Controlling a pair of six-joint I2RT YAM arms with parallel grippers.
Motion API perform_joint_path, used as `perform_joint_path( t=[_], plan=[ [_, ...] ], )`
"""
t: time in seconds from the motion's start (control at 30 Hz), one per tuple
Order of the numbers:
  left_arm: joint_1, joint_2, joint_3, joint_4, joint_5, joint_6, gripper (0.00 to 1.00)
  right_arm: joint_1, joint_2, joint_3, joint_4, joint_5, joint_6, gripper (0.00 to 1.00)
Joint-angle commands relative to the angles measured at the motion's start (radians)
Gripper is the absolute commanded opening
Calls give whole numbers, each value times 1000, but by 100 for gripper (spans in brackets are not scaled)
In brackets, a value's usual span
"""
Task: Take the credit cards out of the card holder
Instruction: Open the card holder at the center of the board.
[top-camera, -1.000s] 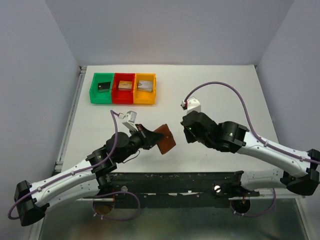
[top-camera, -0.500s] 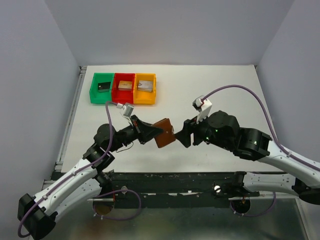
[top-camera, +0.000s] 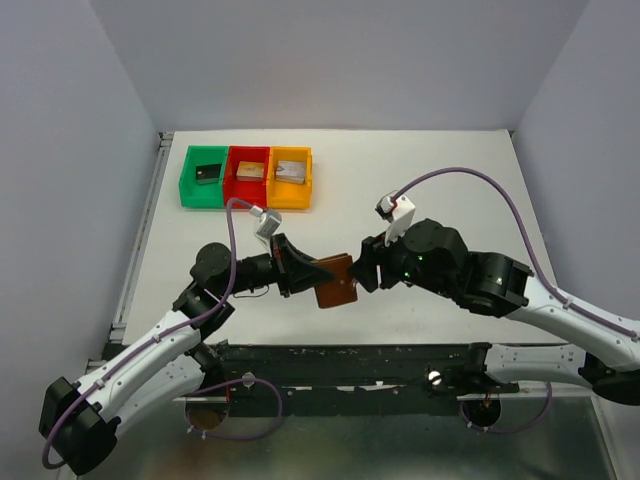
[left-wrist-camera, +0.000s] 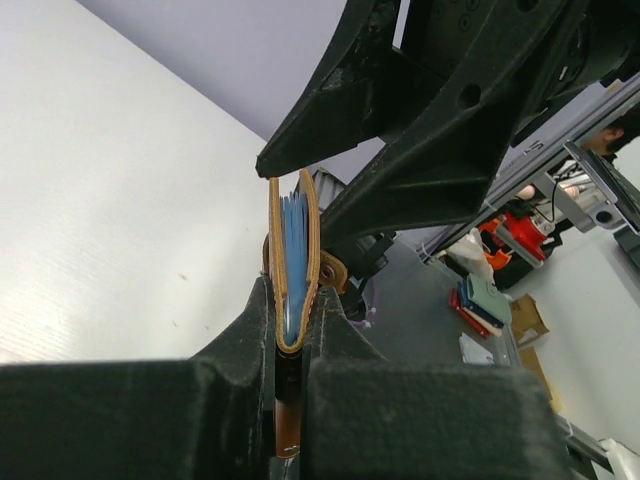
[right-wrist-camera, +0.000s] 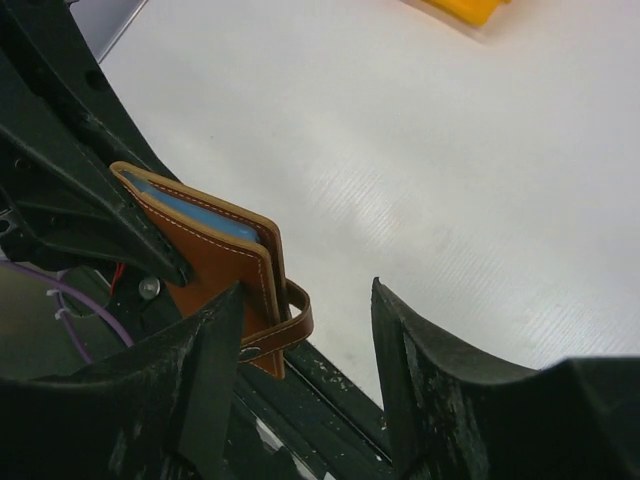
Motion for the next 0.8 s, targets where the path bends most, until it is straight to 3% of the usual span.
perform_joint_path(
  t=[0.0, 0.47, 0.77],
  plan=[
    [28, -6, 13, 138, 117, -24, 0, -2, -40, -20, -18, 38, -11, 60],
    [65, 67, -22, 471, 265, -207, 0, -5, -131, -100, 32, -57, -31, 60],
    [64, 122, -27, 618, 313, -290, 0, -6, -191, -137, 169, -296, -2, 64]
  ],
)
